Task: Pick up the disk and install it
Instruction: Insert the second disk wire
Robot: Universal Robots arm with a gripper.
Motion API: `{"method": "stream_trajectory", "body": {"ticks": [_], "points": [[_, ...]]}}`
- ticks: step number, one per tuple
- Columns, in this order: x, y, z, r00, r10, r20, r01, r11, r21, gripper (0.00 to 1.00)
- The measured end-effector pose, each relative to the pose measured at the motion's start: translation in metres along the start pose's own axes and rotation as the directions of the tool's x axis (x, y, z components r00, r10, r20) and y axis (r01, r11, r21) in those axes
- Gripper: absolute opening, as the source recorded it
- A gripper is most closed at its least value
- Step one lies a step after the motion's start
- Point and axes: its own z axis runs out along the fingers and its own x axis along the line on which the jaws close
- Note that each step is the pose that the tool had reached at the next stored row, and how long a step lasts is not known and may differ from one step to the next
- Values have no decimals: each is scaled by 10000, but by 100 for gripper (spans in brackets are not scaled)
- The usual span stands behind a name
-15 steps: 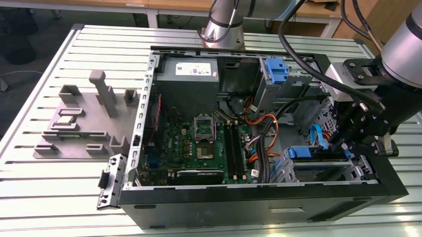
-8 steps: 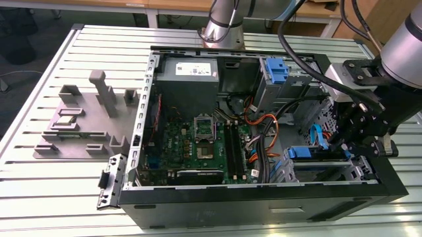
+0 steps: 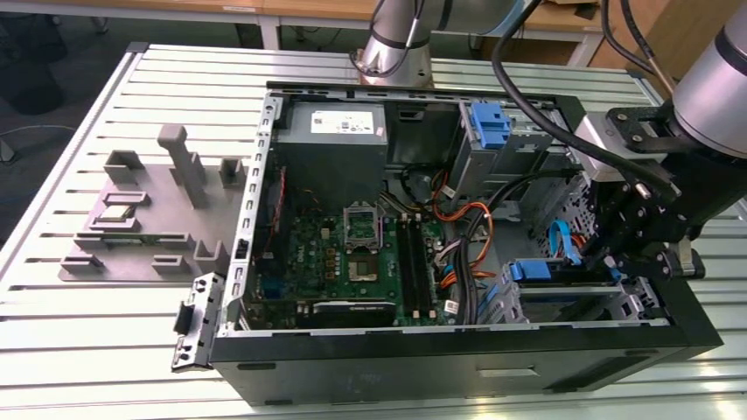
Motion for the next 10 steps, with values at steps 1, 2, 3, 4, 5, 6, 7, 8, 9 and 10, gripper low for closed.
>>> {"method": "stream_trajectory", "body": {"ticks": [1, 2, 3, 4, 5, 6, 7, 8, 9, 10], "points": [[0, 0, 0, 10000, 0, -1, 0, 10000, 0, 25], [0, 0, 0, 10000, 0, -1, 0, 10000, 0, 25], [0, 0, 0, 10000, 0, -1, 0, 10000, 0, 25], [0, 0, 0, 10000, 0, -1, 0, 10000, 0, 25], [0, 0, 0, 10000, 0, -1, 0, 10000, 0, 25], [0, 0, 0, 10000, 0, -1, 0, 10000, 0, 25], [0, 0, 1, 10000, 0, 0, 0, 10000, 0, 25], [0, 0, 0, 10000, 0, -1, 0, 10000, 0, 25], [0, 0, 0, 10000, 0, -1, 0, 10000, 0, 23], [0, 0, 0, 10000, 0, -1, 0, 10000, 0, 23]]}}
